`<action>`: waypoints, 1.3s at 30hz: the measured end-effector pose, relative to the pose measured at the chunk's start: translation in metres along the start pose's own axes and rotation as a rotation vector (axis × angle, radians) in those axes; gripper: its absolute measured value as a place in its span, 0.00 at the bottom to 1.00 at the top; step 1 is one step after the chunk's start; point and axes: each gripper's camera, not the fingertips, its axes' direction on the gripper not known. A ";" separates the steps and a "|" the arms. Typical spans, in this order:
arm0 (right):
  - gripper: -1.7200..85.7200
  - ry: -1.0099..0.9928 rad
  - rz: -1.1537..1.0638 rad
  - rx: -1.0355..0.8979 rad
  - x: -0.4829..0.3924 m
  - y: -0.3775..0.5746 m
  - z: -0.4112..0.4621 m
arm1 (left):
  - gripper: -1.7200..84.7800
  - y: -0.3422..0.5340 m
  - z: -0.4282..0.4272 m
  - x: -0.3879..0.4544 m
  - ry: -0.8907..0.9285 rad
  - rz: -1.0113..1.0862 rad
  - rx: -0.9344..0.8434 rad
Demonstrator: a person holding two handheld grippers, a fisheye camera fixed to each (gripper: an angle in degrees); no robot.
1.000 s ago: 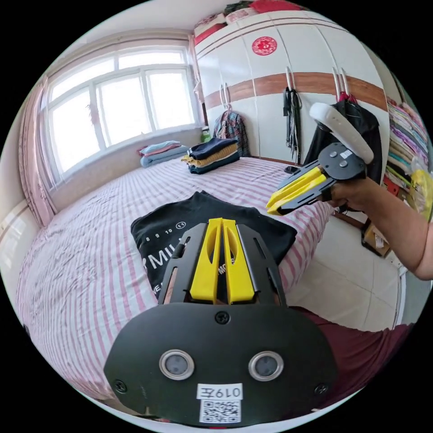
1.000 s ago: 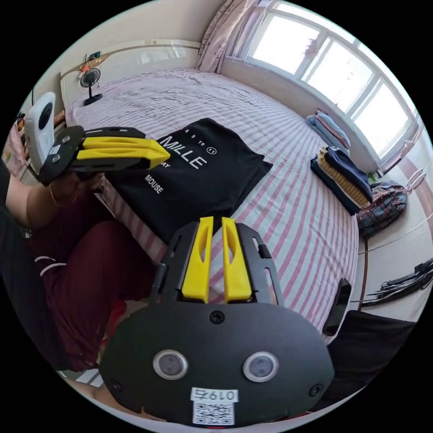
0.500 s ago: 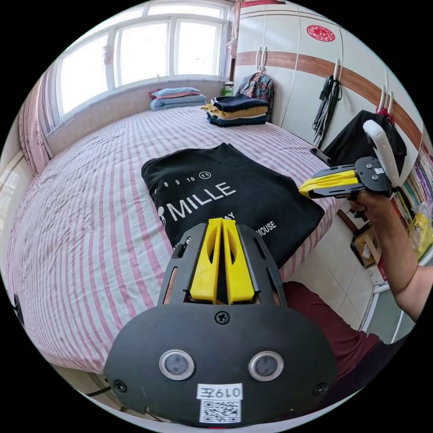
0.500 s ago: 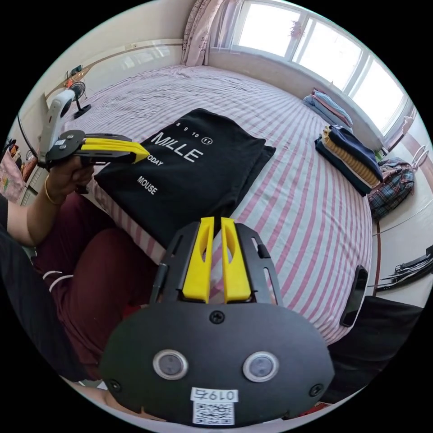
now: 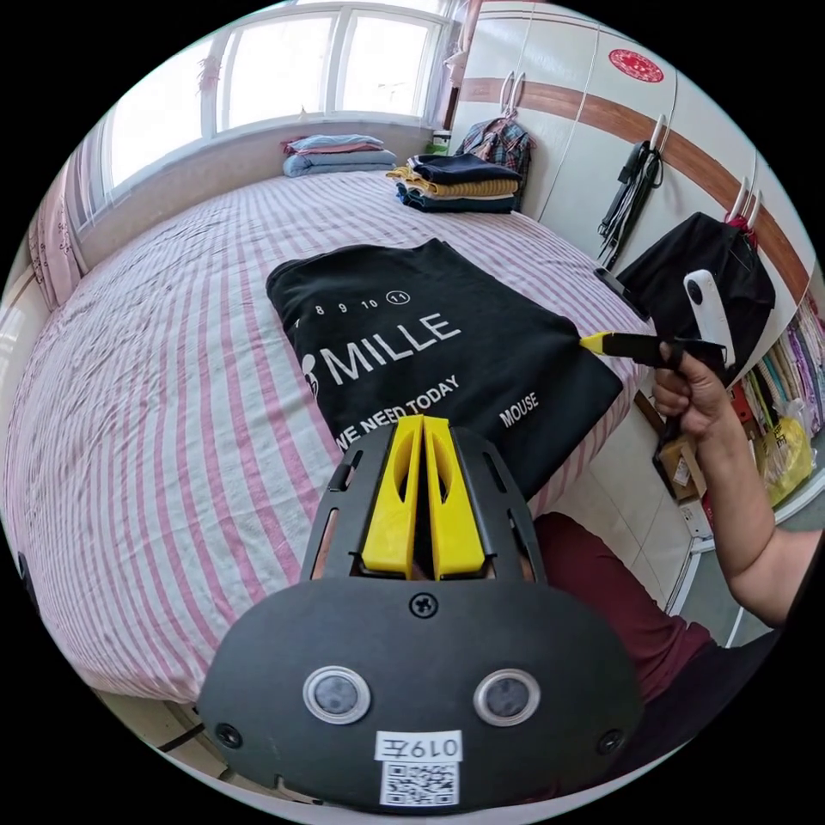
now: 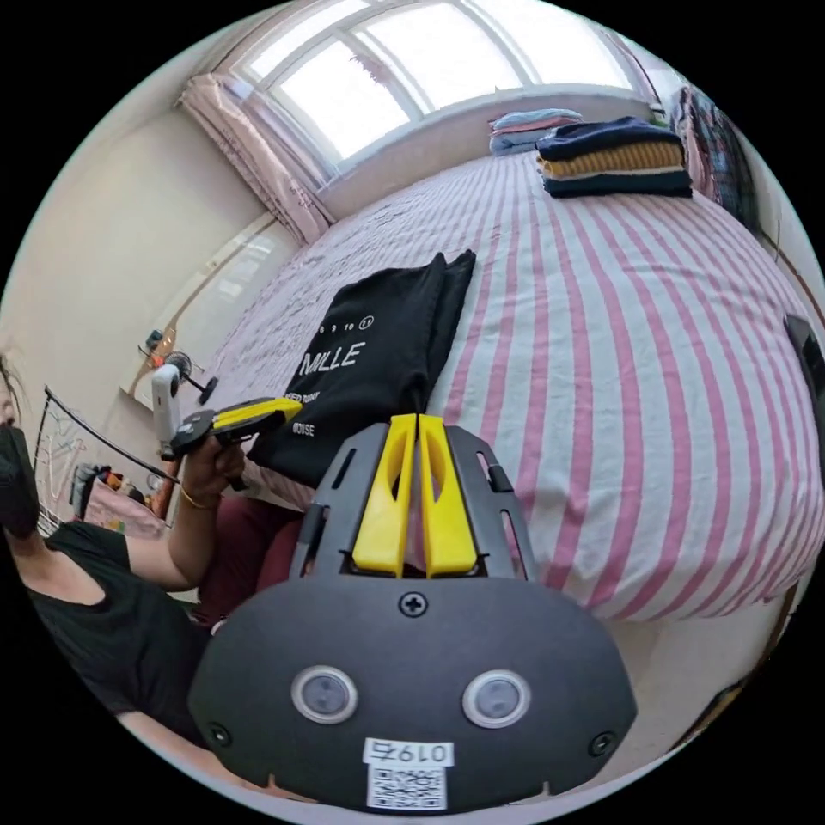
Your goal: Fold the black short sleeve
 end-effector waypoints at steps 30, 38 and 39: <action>0.02 -0.070 -0.074 -0.011 0.111 0.054 -0.046 | 0.10 0.163 -0.130 0.057 -0.229 0.255 0.144; 0.02 -0.098 -0.054 0.012 0.141 0.055 -0.047 | 0.09 0.171 -0.116 0.077 -0.273 0.220 0.153; 0.02 -0.100 -0.053 0.012 0.145 0.055 -0.046 | 0.08 0.172 -0.115 0.077 -0.276 0.215 0.152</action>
